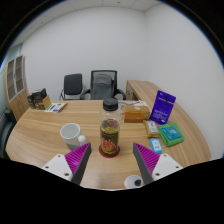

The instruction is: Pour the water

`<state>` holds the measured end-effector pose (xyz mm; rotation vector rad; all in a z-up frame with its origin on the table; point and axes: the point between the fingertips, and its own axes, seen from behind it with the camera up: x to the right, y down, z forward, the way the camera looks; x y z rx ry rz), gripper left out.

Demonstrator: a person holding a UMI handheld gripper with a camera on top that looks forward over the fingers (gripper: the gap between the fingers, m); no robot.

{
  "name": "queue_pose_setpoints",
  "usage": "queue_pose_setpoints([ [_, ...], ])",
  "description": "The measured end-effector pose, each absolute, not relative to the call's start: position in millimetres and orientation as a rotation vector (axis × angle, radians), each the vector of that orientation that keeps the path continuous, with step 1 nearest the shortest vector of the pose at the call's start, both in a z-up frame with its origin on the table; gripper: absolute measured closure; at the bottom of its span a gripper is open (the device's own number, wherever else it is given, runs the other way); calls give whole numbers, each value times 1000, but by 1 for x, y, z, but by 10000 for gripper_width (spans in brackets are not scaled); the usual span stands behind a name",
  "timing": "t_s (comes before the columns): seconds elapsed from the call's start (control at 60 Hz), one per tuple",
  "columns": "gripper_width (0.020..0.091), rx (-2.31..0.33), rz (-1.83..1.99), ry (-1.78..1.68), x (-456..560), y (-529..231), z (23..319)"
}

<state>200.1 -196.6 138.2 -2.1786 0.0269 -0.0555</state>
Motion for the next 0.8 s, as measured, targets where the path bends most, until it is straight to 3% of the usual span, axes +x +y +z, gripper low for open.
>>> queue_pose_setpoints([
  [0.15,246,-2203,-103,74,164,-272,178],
  [0.35,249,-2218,-93,117,114,-344,205],
  [0.8,251,-2218,-134,152,94,-383,222],
])
